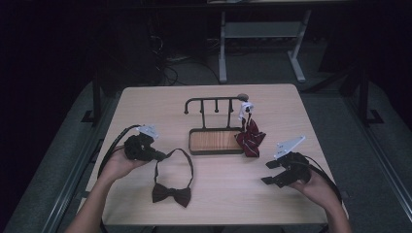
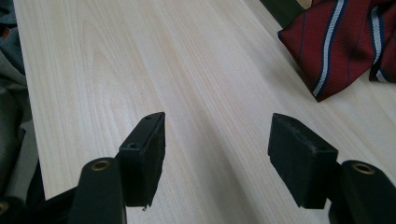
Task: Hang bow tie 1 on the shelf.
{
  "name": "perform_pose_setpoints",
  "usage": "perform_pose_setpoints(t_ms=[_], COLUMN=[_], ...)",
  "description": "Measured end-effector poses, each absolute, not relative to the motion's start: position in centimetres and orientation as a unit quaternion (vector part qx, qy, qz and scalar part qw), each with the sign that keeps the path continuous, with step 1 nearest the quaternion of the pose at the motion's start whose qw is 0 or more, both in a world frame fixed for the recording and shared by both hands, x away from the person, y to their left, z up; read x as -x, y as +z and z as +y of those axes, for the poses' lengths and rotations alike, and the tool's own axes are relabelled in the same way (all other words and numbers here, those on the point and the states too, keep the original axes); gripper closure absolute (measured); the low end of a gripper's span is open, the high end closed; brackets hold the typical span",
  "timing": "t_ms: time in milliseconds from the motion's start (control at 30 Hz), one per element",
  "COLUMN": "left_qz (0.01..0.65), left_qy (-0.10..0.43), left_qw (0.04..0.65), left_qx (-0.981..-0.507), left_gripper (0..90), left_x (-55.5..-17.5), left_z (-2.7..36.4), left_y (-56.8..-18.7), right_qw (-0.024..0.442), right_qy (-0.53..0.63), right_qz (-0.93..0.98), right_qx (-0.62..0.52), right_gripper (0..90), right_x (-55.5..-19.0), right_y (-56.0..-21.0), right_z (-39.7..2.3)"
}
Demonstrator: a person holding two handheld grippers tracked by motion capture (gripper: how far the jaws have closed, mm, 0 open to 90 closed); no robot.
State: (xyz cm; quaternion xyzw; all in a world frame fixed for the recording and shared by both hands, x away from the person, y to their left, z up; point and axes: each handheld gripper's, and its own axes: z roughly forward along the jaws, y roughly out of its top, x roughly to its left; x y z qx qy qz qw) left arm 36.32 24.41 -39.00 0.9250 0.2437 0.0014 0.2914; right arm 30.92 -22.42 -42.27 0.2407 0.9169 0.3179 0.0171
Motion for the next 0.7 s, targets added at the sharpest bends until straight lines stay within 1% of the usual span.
perform_pose_setpoints(t_ms=[300,700], left_qz=[0.227,0.200], left_qy=[-0.009,-0.017], left_qw=[0.304,0.305], left_qx=[-0.925,-0.931], left_gripper=[89.6,89.8], left_x=[-36.0,-35.6], left_z=[24.6,24.7], left_y=[-37.0,-34.8], right_qw=[0.018,0.017], right_qy=[0.322,0.324], right_qz=[0.915,0.913], right_qx=[-0.244,-0.245], right_gripper=[36.3,36.2], right_x=[-30.9,-30.9], right_y=[-42.1,-42.1], right_z=[-22.5,-22.5])
